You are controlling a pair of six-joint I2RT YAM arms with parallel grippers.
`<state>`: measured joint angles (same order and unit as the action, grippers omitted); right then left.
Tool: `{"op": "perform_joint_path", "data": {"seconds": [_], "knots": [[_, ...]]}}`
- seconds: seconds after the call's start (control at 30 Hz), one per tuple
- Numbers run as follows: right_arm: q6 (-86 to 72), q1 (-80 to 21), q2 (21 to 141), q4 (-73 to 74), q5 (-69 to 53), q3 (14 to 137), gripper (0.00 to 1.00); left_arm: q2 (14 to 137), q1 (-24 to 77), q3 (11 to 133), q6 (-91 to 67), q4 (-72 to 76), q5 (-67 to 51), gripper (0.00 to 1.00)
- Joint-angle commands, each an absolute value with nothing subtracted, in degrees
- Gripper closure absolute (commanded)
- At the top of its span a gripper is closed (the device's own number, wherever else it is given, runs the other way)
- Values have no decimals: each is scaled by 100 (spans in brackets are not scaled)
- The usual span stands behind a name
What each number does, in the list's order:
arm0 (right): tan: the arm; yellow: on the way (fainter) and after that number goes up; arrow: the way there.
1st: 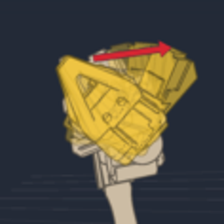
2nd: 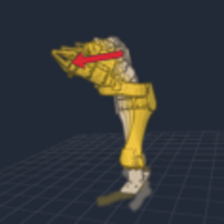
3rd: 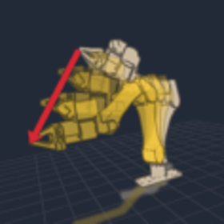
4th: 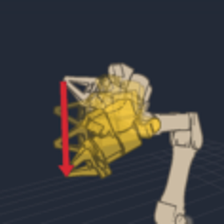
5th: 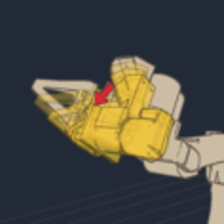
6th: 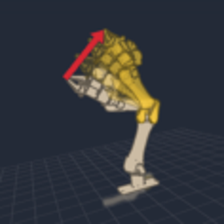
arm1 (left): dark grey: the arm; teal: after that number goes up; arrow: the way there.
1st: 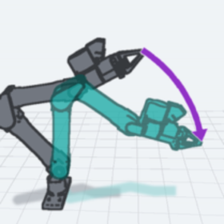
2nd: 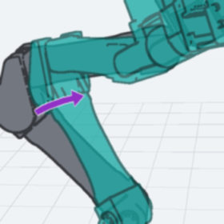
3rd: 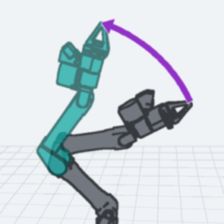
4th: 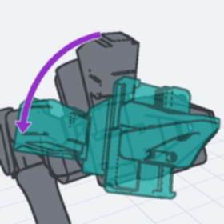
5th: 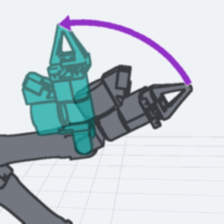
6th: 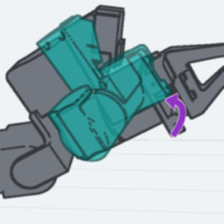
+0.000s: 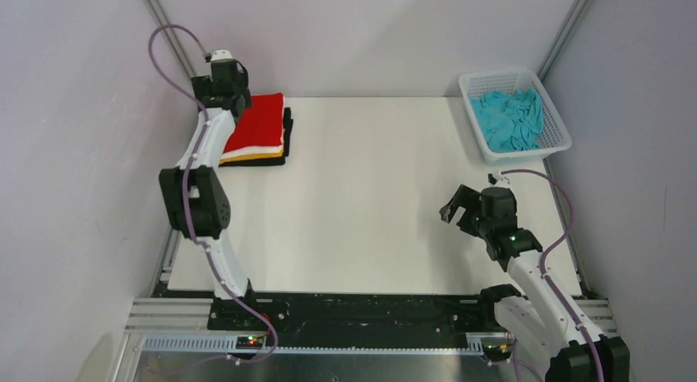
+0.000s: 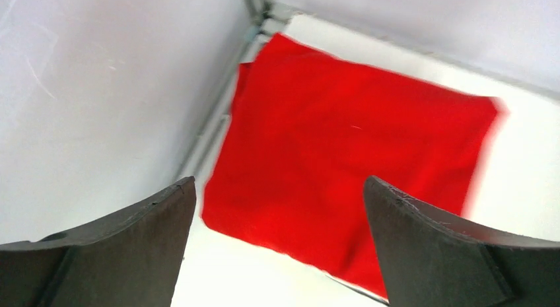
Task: Fold and stack the t-shirts
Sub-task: Put the neatly folded tshirt into the corner of the board with the left arm, then reset both arms
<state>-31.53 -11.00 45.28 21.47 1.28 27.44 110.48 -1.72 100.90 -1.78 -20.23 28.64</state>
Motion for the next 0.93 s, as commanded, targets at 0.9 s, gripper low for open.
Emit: {"op": "perform_joint_path", "data": {"seconds": [0.9], "knots": [[-3428,-2584,4008,2732,1580,2657,1,4101,4345,2741,-3157,-687,2890,0]]}}
